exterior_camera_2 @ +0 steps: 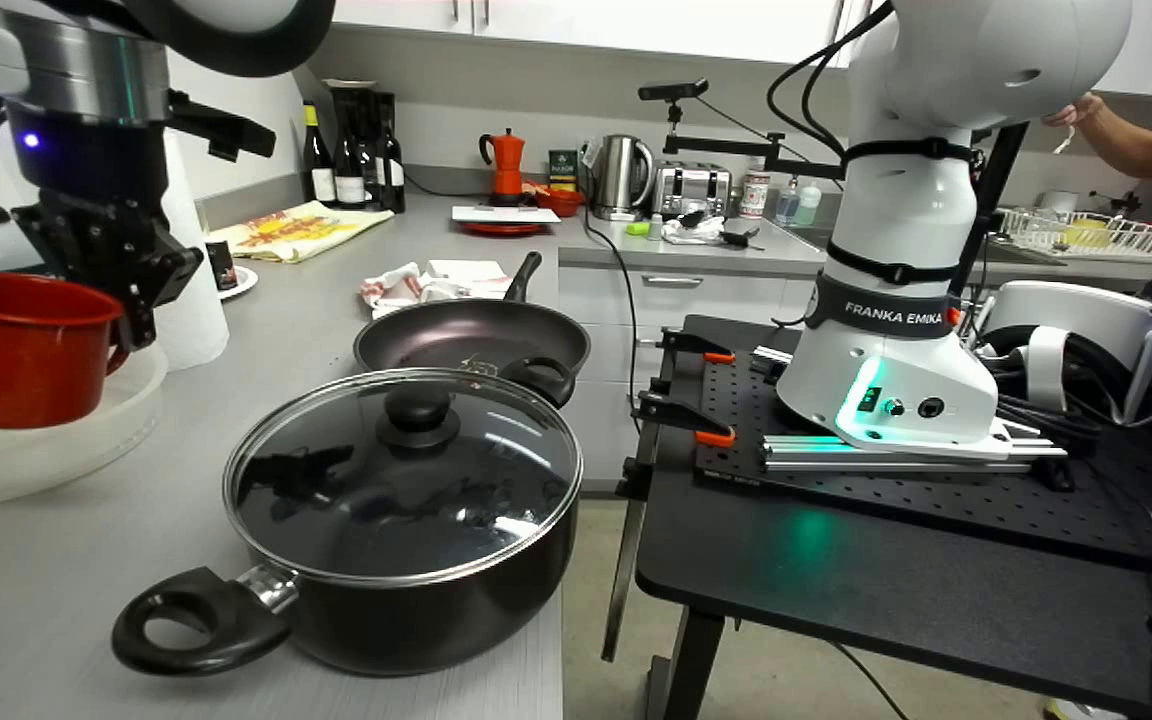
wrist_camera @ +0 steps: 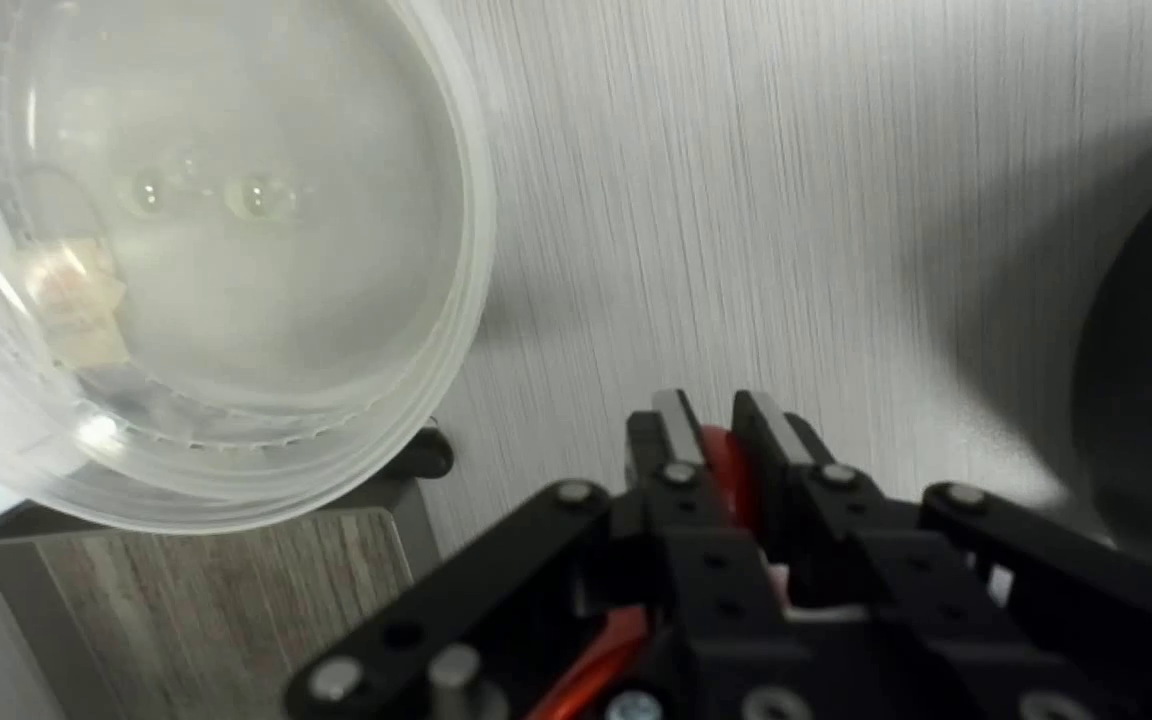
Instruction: Move the red cup to the right
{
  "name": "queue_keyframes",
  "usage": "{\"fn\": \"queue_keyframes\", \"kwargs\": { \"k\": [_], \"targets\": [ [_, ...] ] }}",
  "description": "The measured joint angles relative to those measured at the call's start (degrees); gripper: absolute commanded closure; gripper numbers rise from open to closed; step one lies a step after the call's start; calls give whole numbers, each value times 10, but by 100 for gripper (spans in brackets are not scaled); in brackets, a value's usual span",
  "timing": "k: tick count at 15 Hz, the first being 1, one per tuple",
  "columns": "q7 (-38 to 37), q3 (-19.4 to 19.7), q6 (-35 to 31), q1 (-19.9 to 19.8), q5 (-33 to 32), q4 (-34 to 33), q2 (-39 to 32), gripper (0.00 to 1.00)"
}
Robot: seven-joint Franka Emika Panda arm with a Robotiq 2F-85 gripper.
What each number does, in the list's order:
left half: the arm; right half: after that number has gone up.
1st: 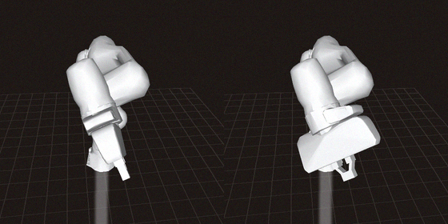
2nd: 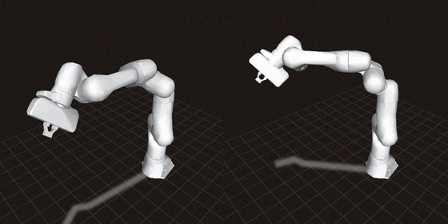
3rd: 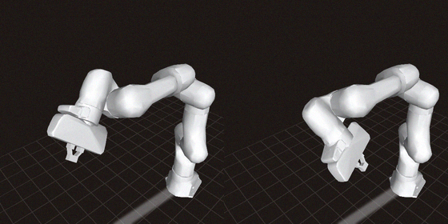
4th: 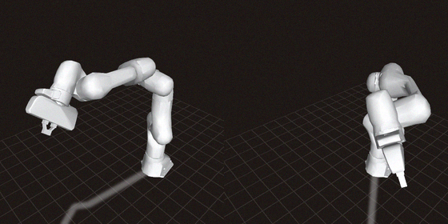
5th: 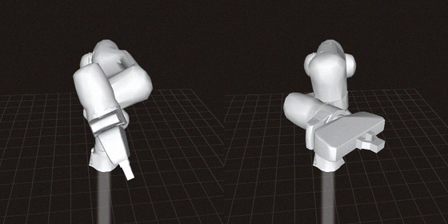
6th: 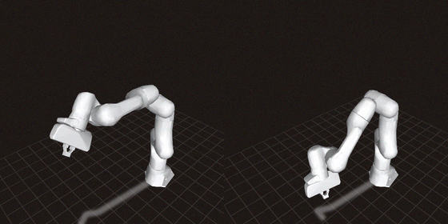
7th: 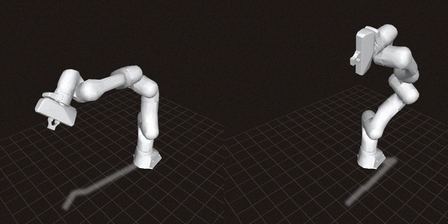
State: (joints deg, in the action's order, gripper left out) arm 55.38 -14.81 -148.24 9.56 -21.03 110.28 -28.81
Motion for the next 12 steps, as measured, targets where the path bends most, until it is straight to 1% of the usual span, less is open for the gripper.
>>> {"fn": "queue_keyframes", "kwargs": {
  "k": [7, 12],
  "targets": [
    [-15, 2, -60, -62, 83, 36, 25, 96],
    [-45, 3, -97, -88, 113, 68, 39, 96]
  ]
}}
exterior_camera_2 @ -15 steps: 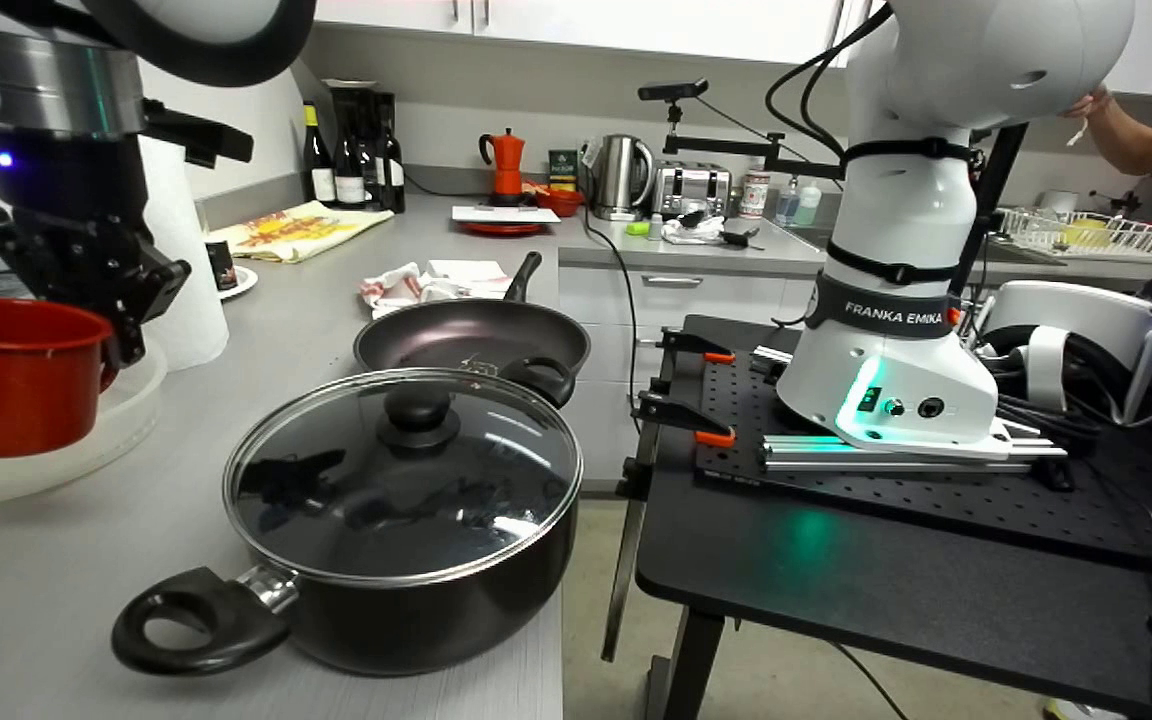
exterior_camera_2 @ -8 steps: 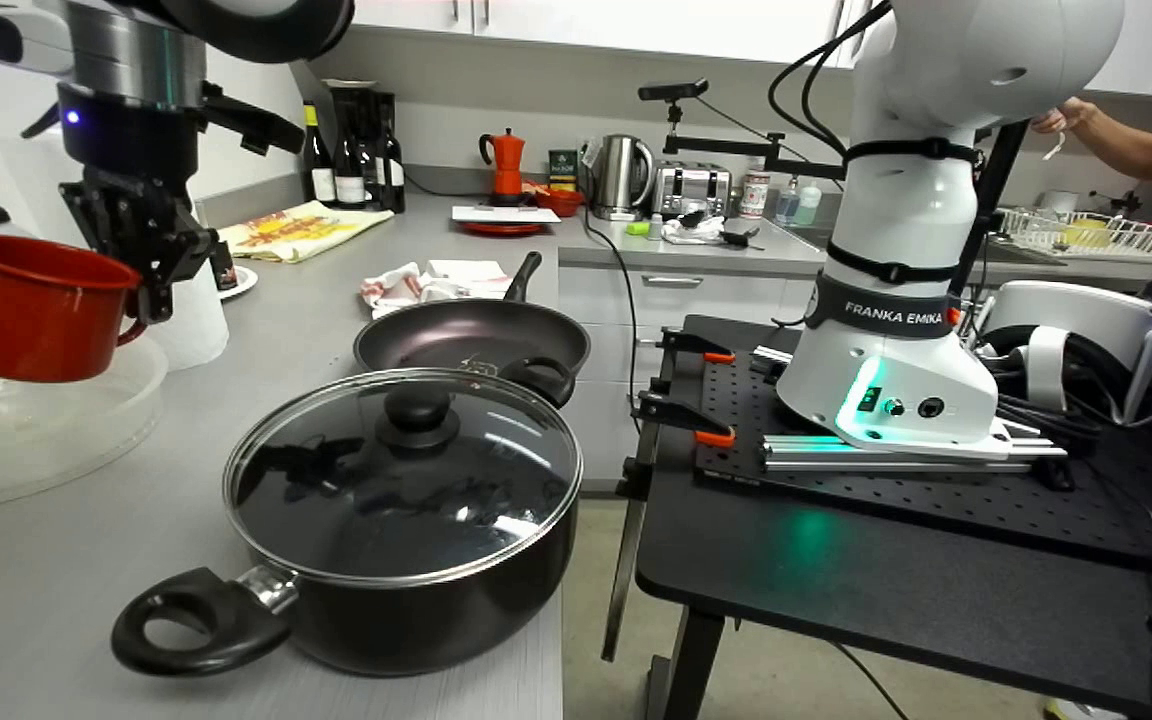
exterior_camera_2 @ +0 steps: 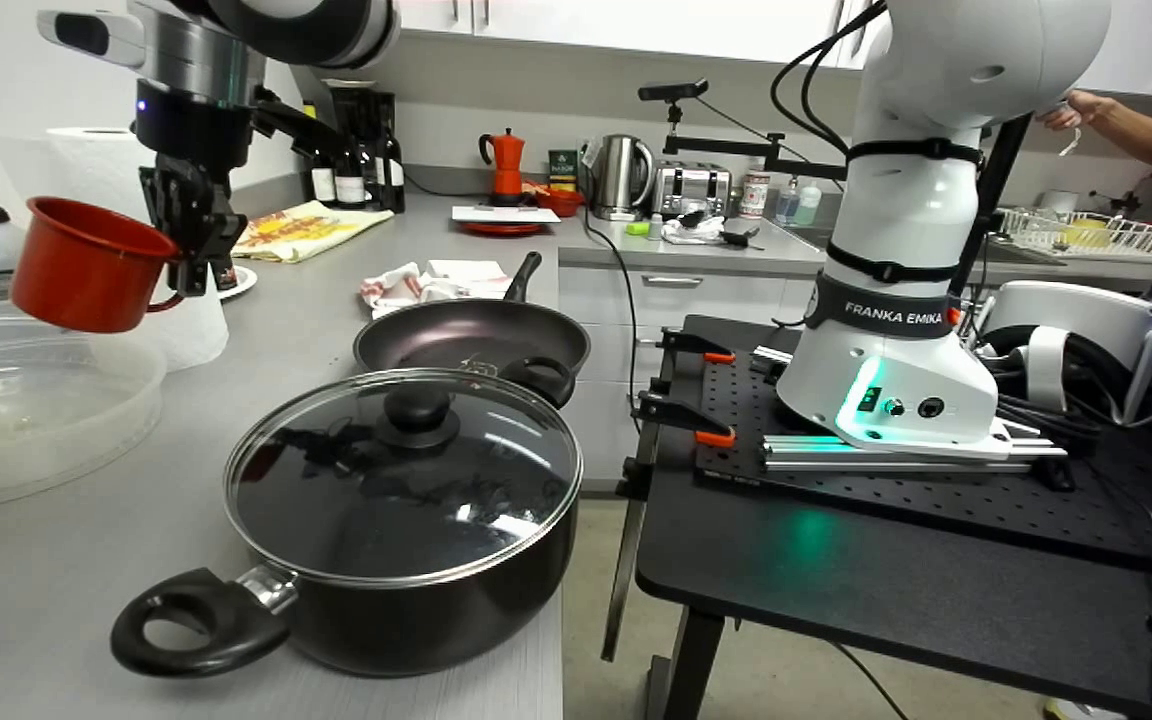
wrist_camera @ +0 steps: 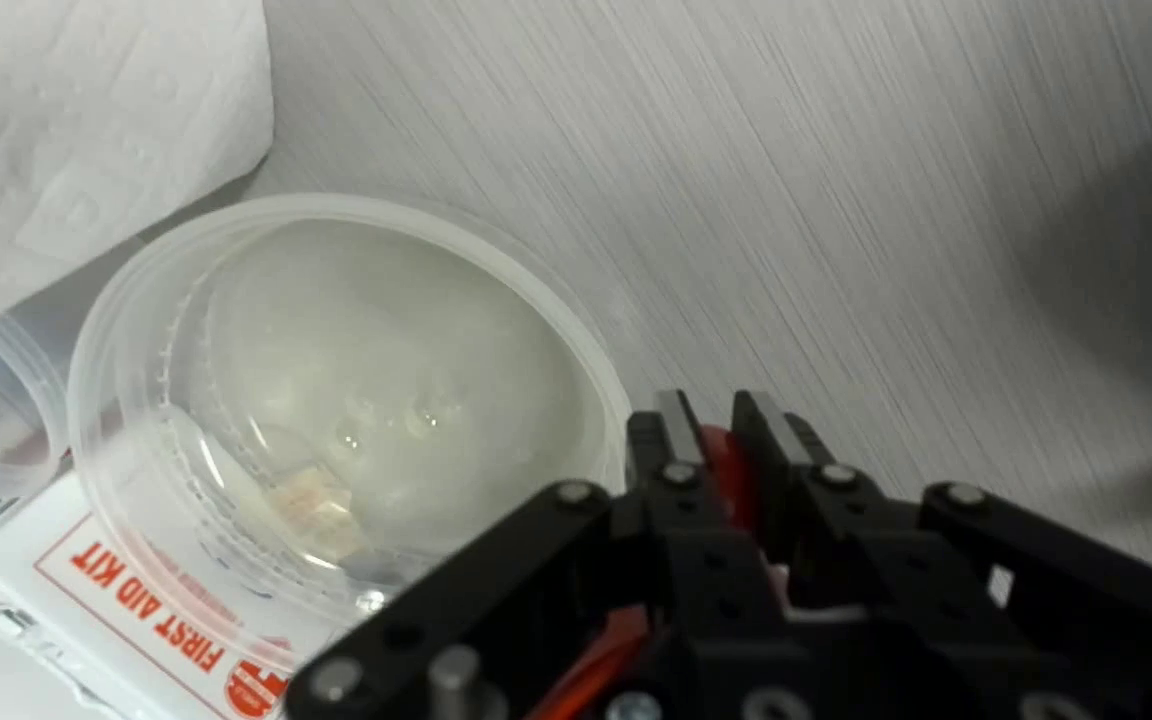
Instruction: Move the red cup to the right
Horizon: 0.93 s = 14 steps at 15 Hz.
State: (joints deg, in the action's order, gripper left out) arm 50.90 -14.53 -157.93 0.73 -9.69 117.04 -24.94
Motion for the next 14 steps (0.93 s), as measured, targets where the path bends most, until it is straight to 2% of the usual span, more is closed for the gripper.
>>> {"fn": "queue_keyframes", "kwargs": {
  "k": [8, 14],
  "targets": [
    [-70, -6, -87, -29, 42, 87, 31, 96],
    [-71, -65, -154, -115, 131, 136, 36, 96]
  ]
}}
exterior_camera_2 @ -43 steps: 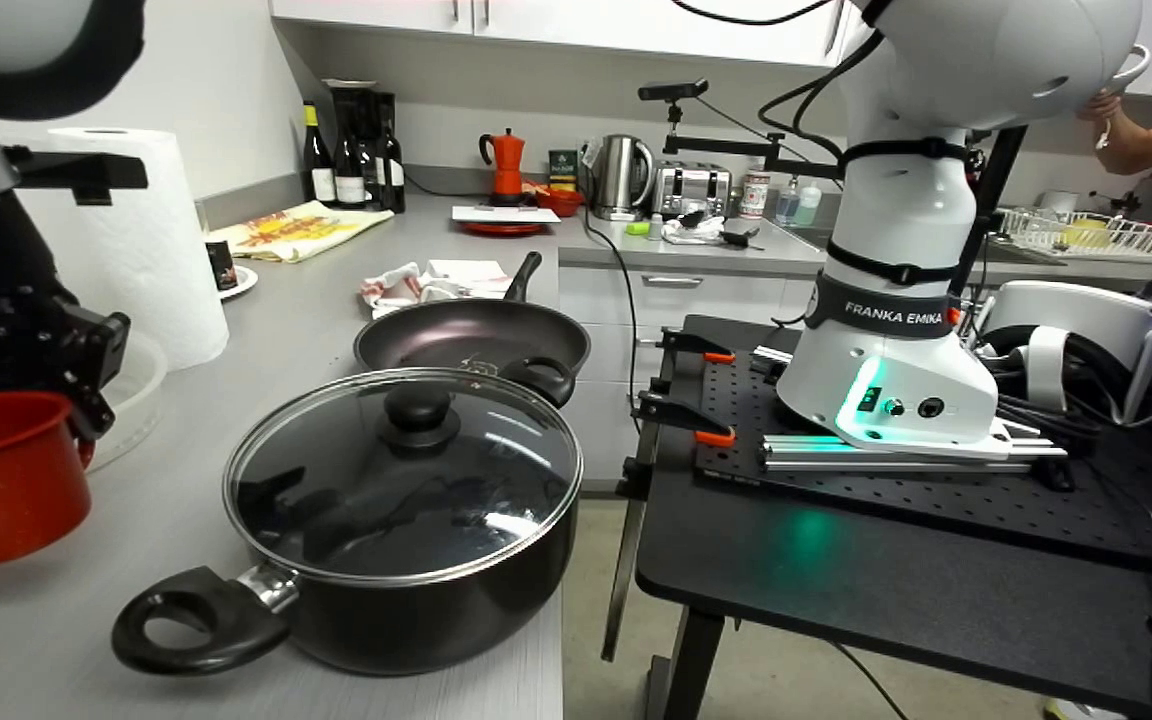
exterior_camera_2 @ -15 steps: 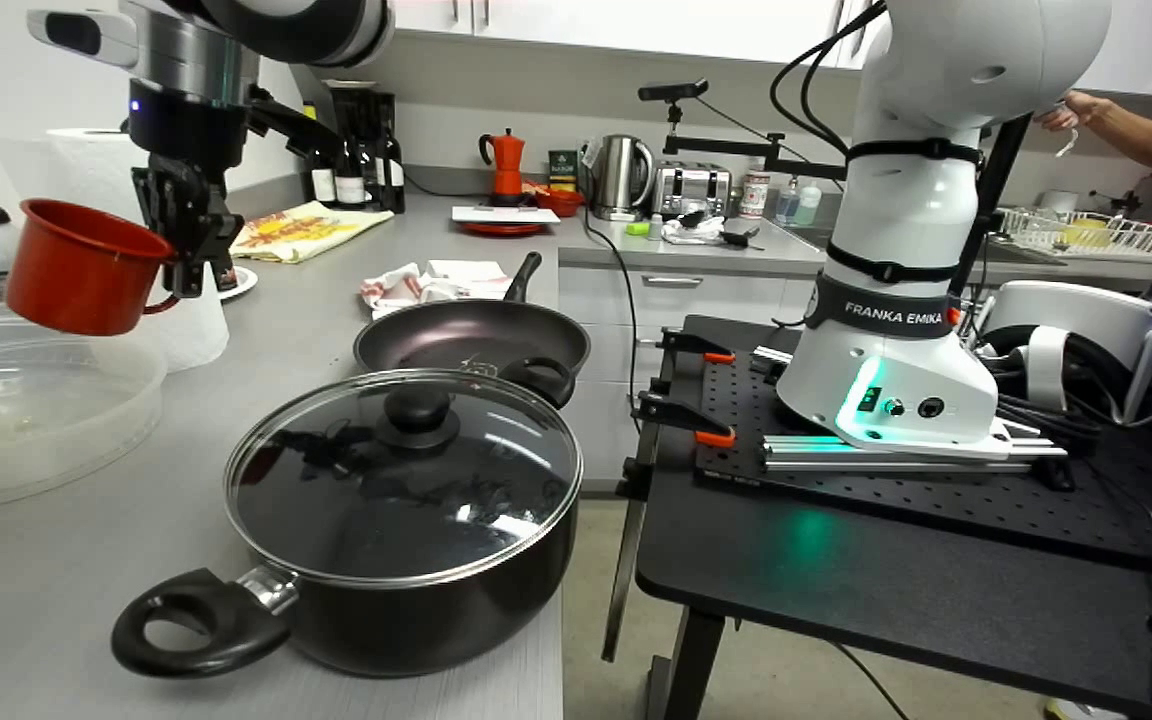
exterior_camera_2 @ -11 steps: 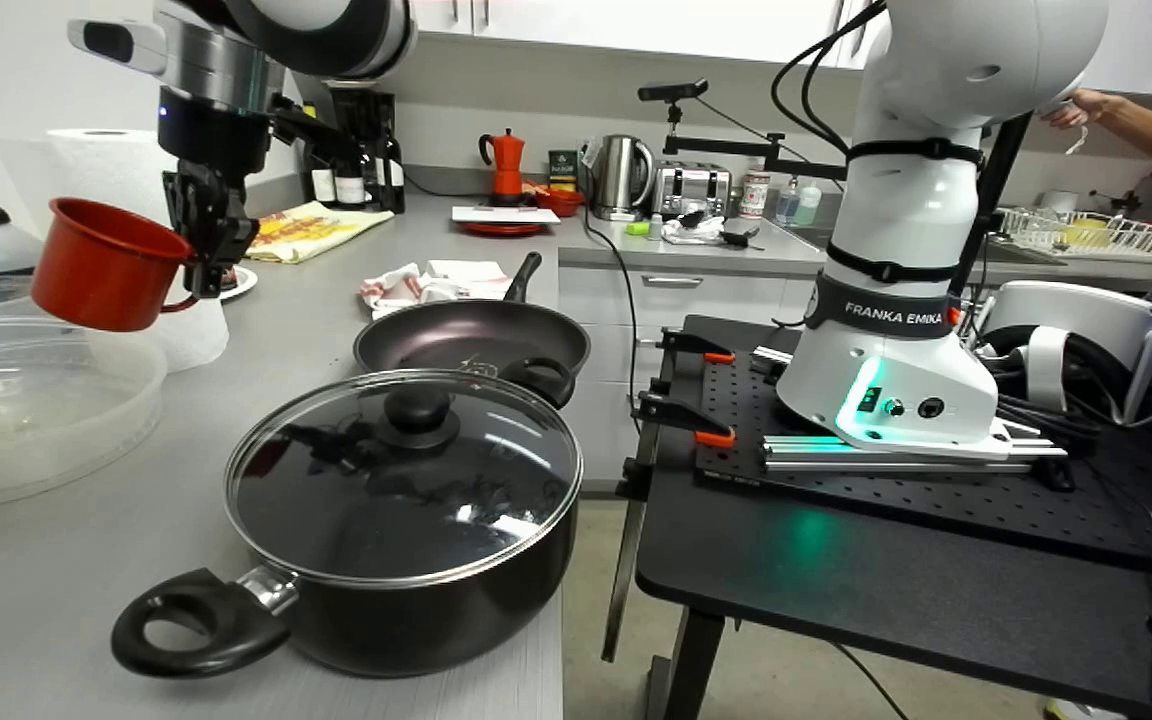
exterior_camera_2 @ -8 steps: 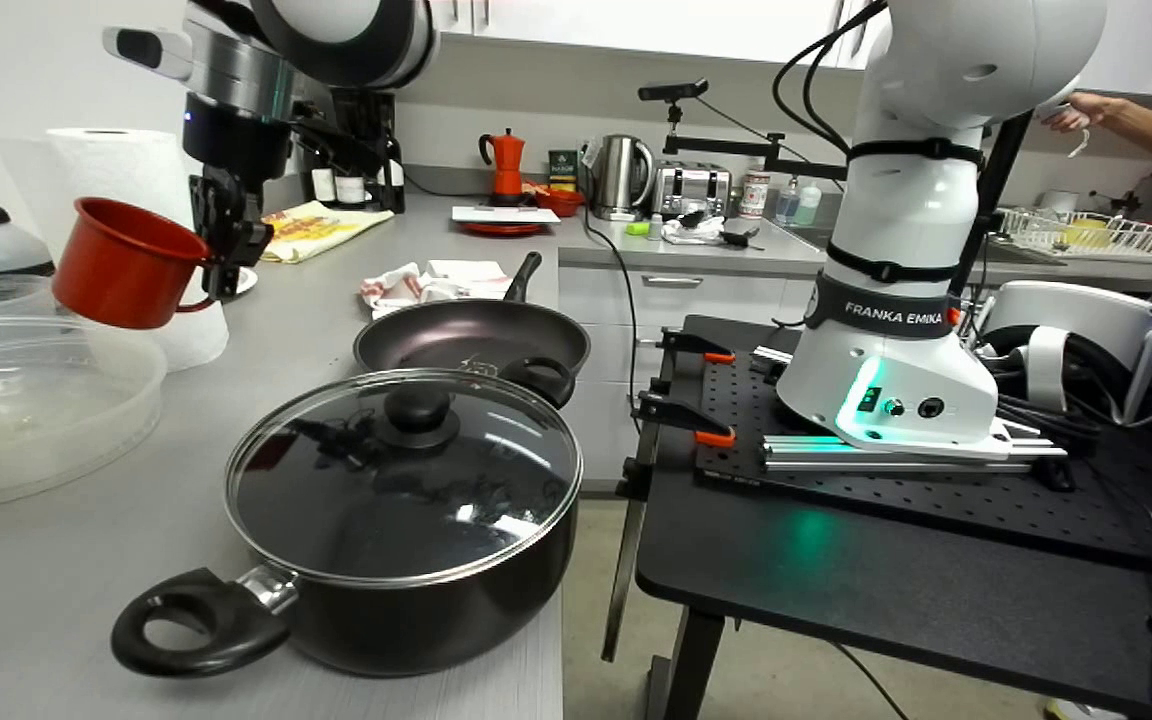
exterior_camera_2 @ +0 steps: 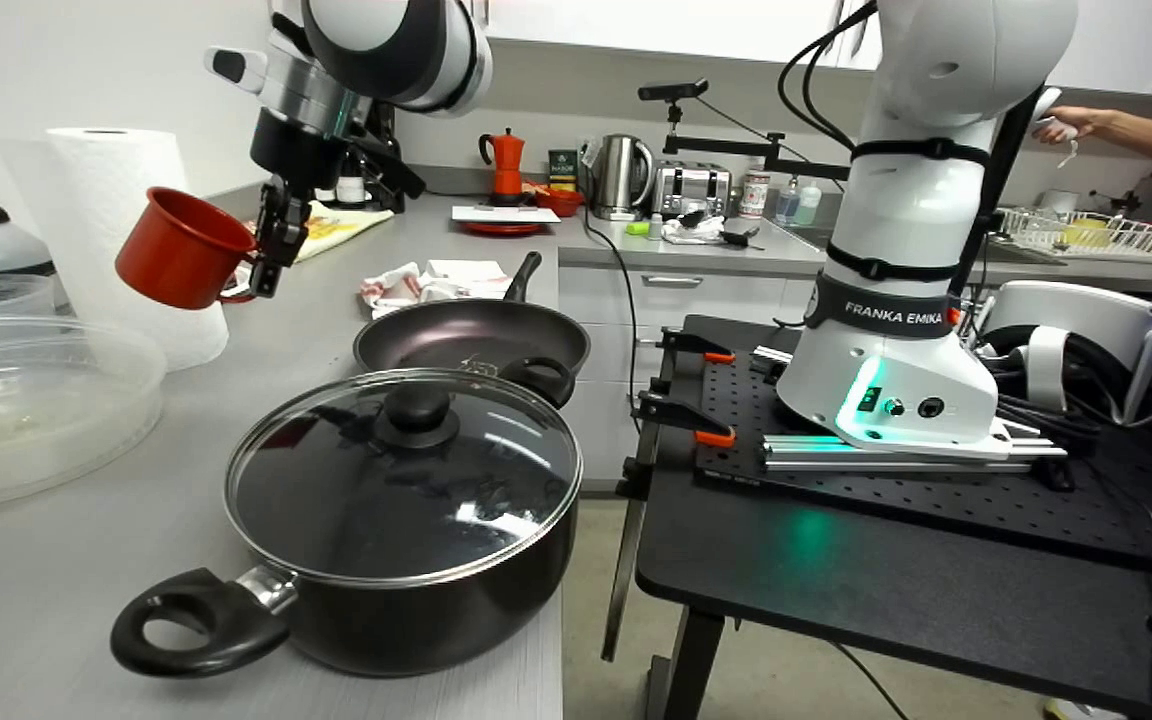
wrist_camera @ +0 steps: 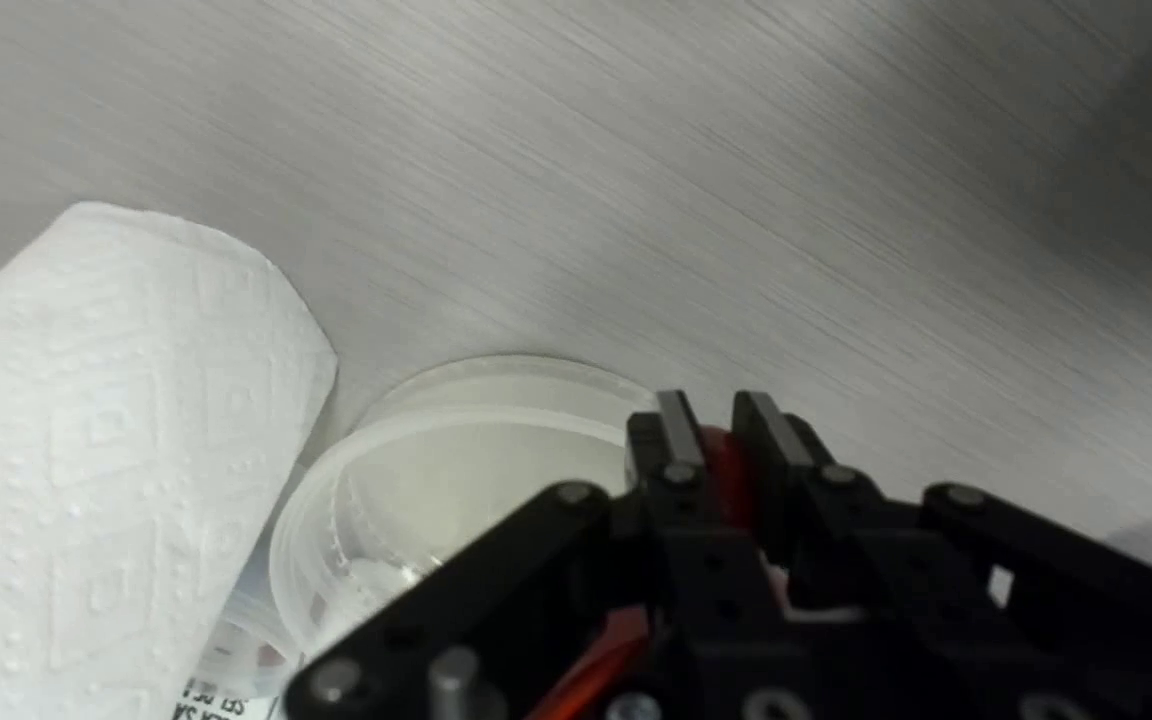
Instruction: Move the red cup to the right
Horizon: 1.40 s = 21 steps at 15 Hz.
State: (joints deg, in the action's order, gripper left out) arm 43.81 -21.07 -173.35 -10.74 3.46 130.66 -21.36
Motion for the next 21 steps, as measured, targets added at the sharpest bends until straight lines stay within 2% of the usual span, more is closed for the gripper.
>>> {"fn": "queue_keyframes", "kwargs": {
  "k": [7, 8, 9, 13, 14, 21],
  "targets": [
    [0, -118, -42, -144, 117, 12, -2, 96],
    [2, -139, -54, -166, 127, 12, -5, 85],
    [3, -146, -56, -174, 127, 12, -7, 85],
    [3, -141, -55, -170, 127, 12, -10, 85],
    [3, -141, -55, -170, 127, 12, -10, 96],
    [-20, -130, -55, -171, 129, 11, -11, 96]
  ]
}}
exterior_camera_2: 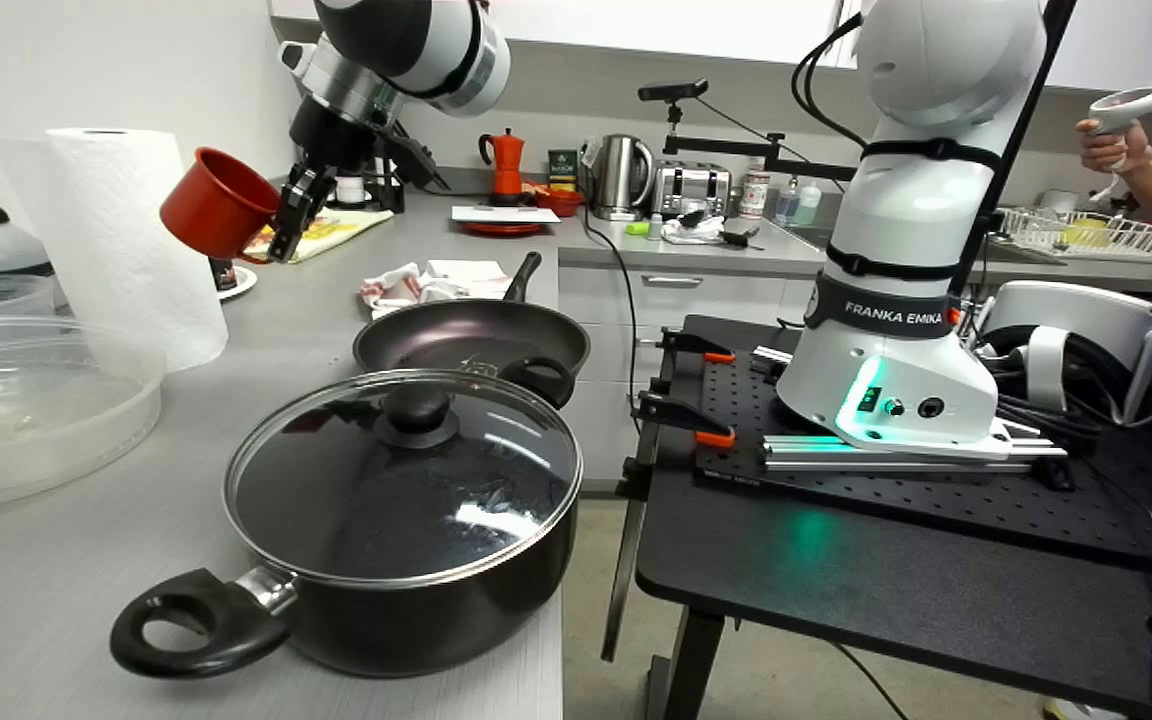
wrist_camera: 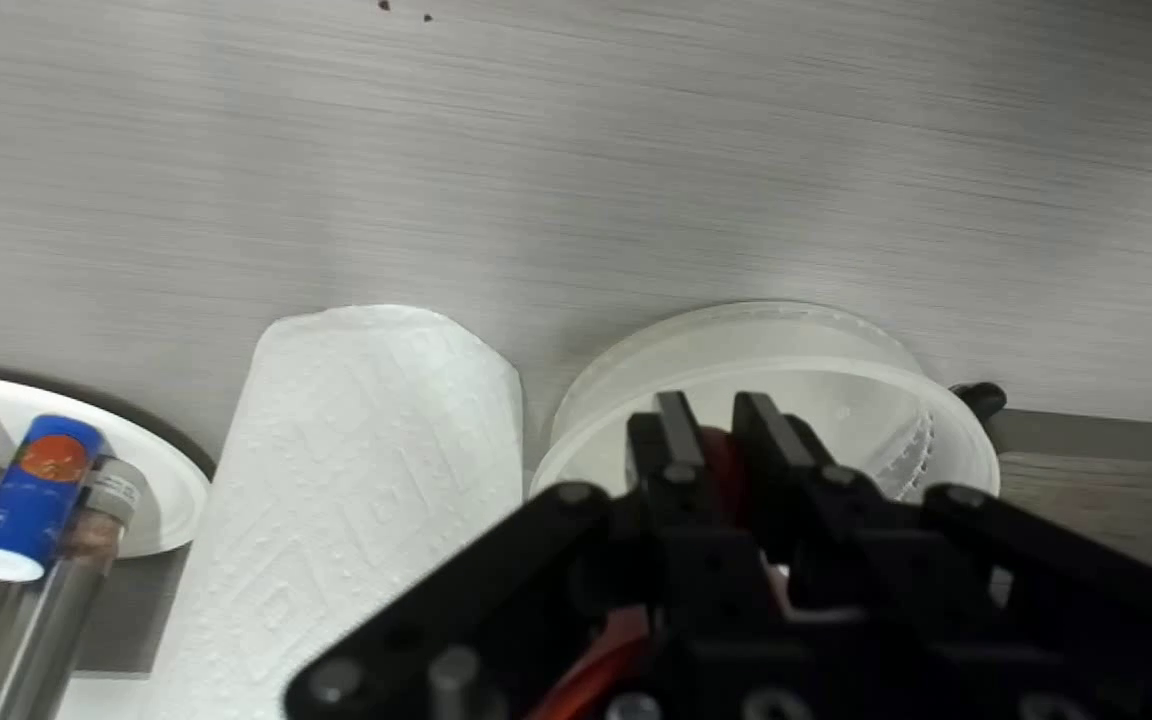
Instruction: Move the red cup to the right
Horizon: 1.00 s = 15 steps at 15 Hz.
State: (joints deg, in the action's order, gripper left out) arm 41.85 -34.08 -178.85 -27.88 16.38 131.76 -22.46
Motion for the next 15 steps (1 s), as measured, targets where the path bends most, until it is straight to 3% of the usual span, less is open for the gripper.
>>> {"fn": "queue_keyframes", "kwargs": {
  "k": [4, 7, 10, 15],
  "targets": [
    [-51, 25, 4, 0, 5, -6, 6, 96],
    [-106, 64, 22, 8, 6, -16, 14, 96],
    [-170, 124, 51, 33, 4, -37, 19, 96],
    [-291, 242, 115, 108, -15, -85, 15, 96]
  ]
}}
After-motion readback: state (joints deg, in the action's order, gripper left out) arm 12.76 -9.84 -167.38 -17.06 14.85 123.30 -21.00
